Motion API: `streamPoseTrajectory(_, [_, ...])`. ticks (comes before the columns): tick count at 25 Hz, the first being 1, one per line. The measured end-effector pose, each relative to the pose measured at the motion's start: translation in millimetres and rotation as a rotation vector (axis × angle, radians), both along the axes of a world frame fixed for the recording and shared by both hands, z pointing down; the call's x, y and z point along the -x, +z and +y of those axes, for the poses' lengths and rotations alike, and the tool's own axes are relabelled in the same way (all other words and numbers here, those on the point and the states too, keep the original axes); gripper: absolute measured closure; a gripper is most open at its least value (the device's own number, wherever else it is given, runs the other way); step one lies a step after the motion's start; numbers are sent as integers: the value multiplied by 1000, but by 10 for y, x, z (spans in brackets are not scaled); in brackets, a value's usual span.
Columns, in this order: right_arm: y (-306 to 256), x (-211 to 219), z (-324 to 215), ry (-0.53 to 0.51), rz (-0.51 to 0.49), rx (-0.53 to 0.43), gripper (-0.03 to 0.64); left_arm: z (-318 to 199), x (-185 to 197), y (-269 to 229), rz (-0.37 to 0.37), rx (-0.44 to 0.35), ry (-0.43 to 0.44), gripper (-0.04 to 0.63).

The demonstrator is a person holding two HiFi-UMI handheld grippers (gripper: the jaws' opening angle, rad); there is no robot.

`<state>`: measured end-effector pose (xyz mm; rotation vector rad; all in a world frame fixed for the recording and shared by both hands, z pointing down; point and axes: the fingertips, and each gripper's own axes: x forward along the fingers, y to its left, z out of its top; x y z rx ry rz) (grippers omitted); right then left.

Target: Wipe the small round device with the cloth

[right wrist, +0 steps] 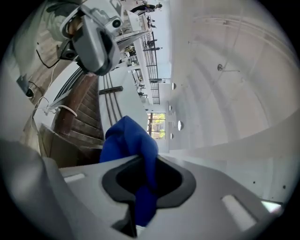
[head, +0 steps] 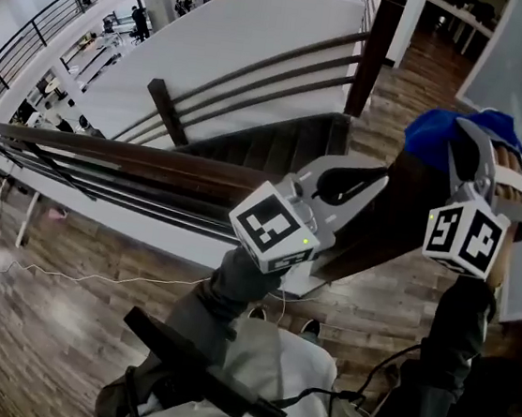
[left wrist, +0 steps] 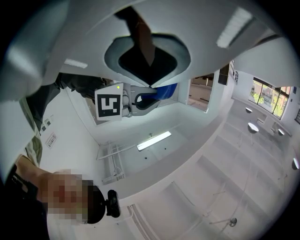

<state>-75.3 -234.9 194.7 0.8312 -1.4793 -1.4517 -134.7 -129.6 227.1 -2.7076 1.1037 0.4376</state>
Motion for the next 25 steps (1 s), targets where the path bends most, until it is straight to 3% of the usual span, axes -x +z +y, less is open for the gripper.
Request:
streamPoseTrajectory(3, [-11,-41,205,-15,-71,-13,558,26,58,56,-3,6,10,600])
streamPoseTrajectory(9, [-724,-518,495,-49,-372,-278,557,-32,57,244,-10,32,40,600])
streamPoseTrajectory(14, [-339,-586,281,-53,-314,-177,557,-54,-89,109,0,14,28,600])
streamPoseTrajectory(19, [101,-587,363,-214,-317,-120,557,-111,-374,-49,-1,-18,-56,600])
streamPoseTrajectory(23, [-30,-666,416,-360,-302,-114,557,-197,-552,-160,36,-30,-167,600])
streamPoseTrajectory(25, [-208,-805,519,-412,-345,-129,557,-117,-608,-155,59,-25,-212,600])
